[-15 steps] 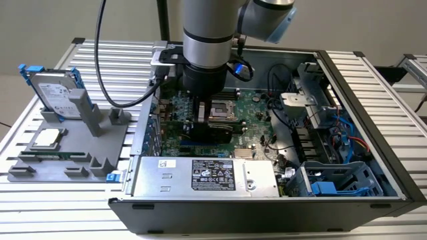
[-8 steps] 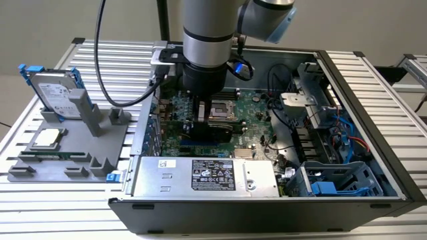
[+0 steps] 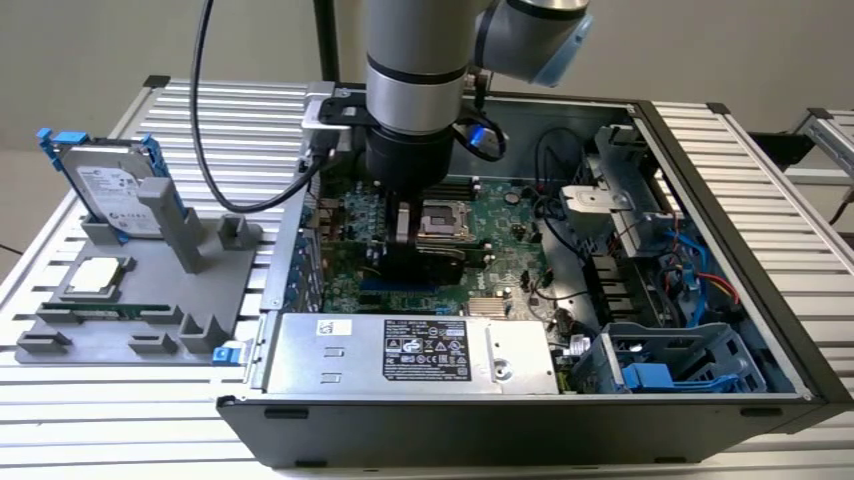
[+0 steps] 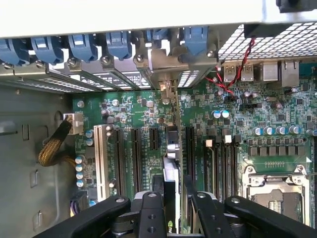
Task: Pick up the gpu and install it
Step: 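Insert the gpu into the slot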
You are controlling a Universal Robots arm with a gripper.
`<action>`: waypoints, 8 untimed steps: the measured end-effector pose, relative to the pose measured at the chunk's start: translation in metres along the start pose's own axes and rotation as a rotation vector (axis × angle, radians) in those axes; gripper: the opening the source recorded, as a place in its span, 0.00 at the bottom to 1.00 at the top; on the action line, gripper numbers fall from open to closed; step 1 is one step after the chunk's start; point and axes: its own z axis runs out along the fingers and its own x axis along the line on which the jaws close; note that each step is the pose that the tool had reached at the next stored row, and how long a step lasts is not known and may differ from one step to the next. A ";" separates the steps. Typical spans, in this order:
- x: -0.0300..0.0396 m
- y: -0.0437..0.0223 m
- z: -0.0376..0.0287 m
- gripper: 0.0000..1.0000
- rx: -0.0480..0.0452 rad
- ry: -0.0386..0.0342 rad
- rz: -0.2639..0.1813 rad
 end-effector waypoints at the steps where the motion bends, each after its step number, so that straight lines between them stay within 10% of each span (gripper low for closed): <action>1: -0.0003 0.0001 0.0012 0.00 -0.0001 0.0003 0.000; 8: -0.0012 0.0000 0.0055 0.00 -0.0002 0.0000 0.000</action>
